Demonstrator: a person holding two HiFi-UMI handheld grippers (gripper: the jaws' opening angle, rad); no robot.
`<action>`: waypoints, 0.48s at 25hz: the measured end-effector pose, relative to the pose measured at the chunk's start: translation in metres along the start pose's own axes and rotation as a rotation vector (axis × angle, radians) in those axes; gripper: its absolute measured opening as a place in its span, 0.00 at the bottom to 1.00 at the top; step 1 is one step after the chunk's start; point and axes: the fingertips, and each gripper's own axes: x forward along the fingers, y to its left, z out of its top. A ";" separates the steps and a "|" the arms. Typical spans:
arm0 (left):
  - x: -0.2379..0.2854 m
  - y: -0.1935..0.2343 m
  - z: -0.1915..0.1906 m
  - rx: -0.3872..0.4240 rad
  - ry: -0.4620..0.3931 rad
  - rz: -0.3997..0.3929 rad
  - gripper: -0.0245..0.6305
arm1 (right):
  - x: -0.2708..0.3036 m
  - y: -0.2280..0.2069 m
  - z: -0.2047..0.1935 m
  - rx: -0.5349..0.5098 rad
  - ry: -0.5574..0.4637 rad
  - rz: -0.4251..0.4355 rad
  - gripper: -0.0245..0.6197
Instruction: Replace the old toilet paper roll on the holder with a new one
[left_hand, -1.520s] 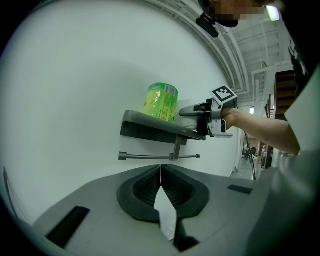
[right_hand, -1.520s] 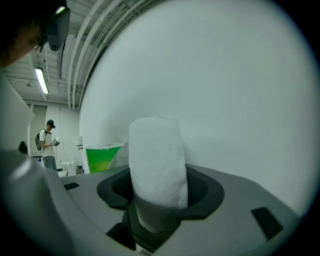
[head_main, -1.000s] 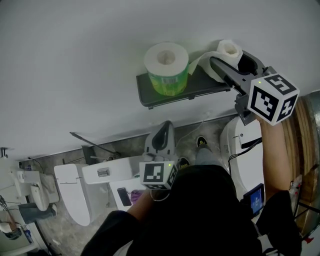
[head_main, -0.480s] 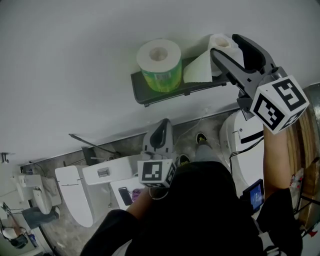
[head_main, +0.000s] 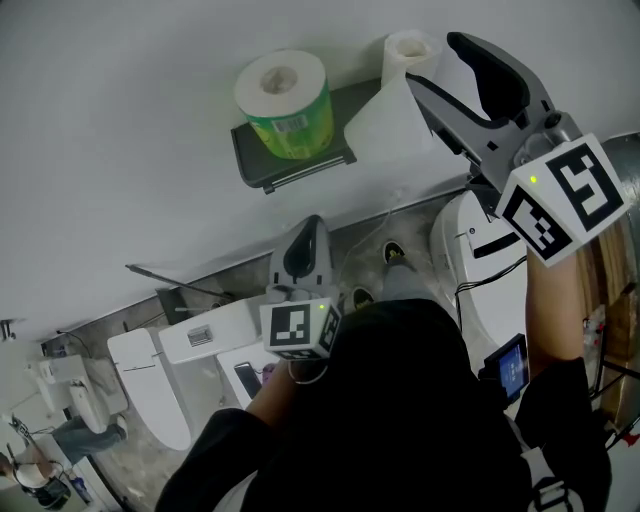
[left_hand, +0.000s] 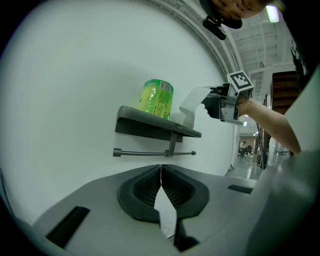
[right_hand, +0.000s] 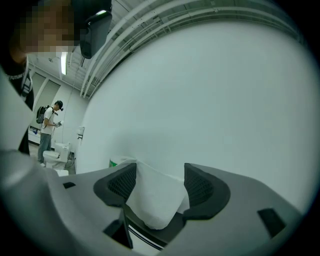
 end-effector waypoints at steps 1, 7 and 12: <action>0.001 -0.001 -0.001 0.000 0.000 -0.003 0.07 | -0.001 0.000 0.000 -0.002 0.000 0.001 0.49; 0.000 -0.004 -0.001 0.003 0.008 -0.004 0.07 | -0.008 0.014 -0.003 -0.142 0.025 0.011 0.48; 0.002 -0.005 -0.002 0.001 0.012 -0.002 0.07 | -0.012 0.024 -0.009 -0.202 0.044 0.022 0.48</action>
